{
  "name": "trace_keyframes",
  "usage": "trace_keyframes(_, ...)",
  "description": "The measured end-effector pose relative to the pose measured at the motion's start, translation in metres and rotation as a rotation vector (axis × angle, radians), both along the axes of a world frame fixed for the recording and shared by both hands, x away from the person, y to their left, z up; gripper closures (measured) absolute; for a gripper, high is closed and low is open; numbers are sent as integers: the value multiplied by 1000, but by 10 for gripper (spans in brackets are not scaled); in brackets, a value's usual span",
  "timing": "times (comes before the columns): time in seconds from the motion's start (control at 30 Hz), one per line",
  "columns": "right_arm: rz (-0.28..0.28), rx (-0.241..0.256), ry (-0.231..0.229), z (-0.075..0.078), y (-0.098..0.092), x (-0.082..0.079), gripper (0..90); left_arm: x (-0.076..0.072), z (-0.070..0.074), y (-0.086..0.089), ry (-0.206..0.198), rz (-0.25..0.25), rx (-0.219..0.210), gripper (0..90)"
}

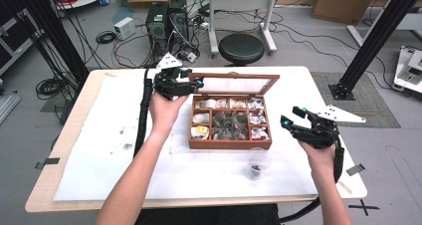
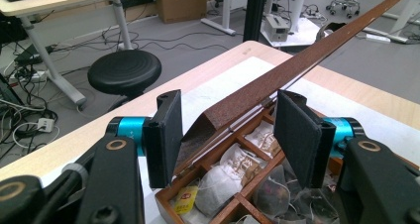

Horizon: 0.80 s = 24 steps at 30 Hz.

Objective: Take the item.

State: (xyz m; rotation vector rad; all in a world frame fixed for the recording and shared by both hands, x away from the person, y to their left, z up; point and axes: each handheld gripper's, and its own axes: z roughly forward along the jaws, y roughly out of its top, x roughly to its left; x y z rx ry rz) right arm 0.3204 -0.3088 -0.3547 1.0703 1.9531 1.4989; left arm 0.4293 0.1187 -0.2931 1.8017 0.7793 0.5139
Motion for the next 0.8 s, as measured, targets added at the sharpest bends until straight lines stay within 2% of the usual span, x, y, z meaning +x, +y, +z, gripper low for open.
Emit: trace_keyframes(0.8, -17, 17, 10, -2, -3, 9, 329, 2, 0, 0, -1, 2, -1, 448)
